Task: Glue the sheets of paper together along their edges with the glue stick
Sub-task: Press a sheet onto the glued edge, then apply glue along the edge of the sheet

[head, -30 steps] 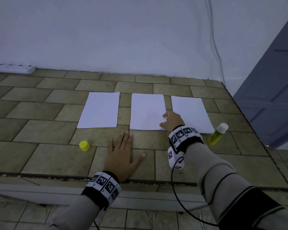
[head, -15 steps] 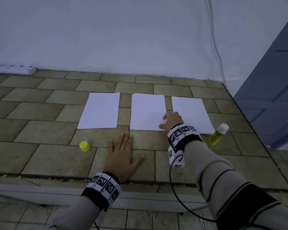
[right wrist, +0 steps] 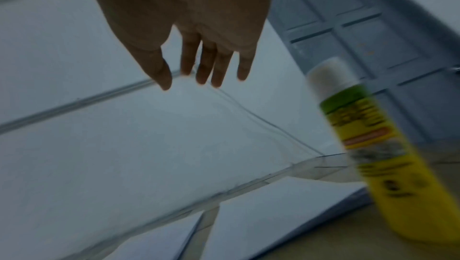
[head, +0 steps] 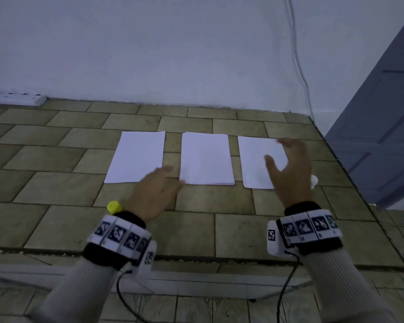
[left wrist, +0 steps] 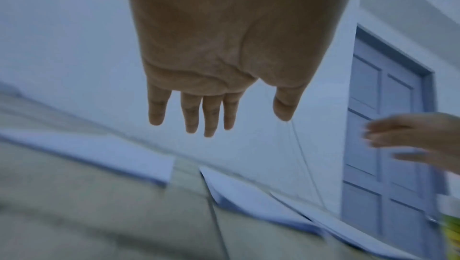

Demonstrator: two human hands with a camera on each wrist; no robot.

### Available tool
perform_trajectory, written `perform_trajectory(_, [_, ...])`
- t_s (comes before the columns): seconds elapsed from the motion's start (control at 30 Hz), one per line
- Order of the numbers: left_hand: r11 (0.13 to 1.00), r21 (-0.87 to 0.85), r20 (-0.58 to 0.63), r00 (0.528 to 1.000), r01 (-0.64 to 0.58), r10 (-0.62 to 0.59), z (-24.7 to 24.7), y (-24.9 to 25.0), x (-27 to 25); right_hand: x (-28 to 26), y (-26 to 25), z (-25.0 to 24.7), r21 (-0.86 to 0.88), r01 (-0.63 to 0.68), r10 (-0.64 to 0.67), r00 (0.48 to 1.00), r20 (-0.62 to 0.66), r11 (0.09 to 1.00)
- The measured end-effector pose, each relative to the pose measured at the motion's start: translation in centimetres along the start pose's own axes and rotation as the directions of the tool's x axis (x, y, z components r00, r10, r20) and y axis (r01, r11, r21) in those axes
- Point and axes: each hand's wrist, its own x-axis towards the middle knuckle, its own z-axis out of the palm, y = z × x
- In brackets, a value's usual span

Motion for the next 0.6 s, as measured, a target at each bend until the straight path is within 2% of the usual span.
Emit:
perform_trajectory(0.07, [0.987, 0.118, -0.067, 0.992, 0.112, -0.105, -1.7, -0.8, 1.9, -0.3, 1.0, -1.5, -0.011, -0.127, 0.124, 0.981, -0.149, 0.992])
perform_trajectory(0.13, [0.940, 0.253, -0.091, 0.973, 0.229, -0.213, -2.7, -2.2, 4.0, -0.8, 2.2, -2.6, 0.014, -0.277, 0.274, 0.935, -0.224, 0.961])
perform_trajectory(0.23, [0.812, 0.452, -0.086, 0.924, 0.369, -0.373, -2.5, -4.4, 6.3, -1.4, 3.3, -3.3, 0.118, -0.514, 0.526, 0.840, -0.133, 0.850])
perform_trajectory(0.3, [0.759, 0.499, -0.077, 0.894, 0.419, -0.442, -2.0, -5.2, 7.0, -1.6, 3.8, -3.2, 0.135, -0.622, 0.631, 0.775, -0.032, 0.771])
perform_trajectory(0.37, [0.759, 0.493, -0.051, 0.885, 0.426, -0.463, -1.4, -5.7, 7.4, -2.0, 4.3, -2.7, 0.102, -0.638, 0.640, 0.768, 0.008, 0.764])
perform_trajectory(0.47, [0.754, 0.530, -0.034, 0.899, 0.387, -0.437, -1.1, -5.8, 7.5, -2.5, 4.7, -2.2, 0.092, -0.614, 0.615, 0.788, 0.022, 0.784])
perform_trajectory(0.6, [0.754, 0.553, -0.046, 0.917, 0.354, -0.397, -1.5, -6.2, 7.6, -2.9, 6.0, -1.5, 0.113, -0.613, 0.610, 0.790, 0.065, 0.782])
